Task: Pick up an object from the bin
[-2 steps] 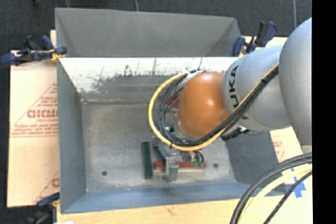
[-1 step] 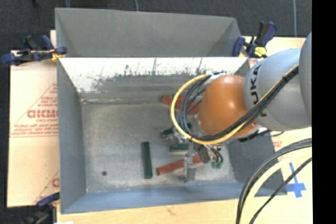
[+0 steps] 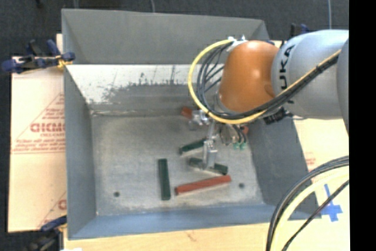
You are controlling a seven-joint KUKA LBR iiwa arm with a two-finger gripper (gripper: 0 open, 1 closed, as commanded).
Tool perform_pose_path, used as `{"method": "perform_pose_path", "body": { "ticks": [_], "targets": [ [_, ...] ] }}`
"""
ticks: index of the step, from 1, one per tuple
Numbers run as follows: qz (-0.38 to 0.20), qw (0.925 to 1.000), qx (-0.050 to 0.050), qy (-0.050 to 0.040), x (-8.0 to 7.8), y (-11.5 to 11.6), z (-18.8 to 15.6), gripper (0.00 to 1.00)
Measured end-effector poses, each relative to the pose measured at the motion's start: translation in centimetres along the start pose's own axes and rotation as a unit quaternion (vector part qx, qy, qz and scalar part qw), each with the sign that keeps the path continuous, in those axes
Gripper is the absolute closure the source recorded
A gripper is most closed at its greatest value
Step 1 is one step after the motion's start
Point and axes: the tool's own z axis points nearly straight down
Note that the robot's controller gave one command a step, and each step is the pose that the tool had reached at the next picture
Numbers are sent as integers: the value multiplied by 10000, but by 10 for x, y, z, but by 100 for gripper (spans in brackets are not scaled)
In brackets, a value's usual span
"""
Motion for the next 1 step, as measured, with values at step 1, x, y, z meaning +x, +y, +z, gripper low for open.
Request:
{"method": "perform_pose_path", "body": {
  "ticks": [1],
  "targets": [
    [216, 9998, -11, -9, 58, 4, 29, 0]
  ]
}}
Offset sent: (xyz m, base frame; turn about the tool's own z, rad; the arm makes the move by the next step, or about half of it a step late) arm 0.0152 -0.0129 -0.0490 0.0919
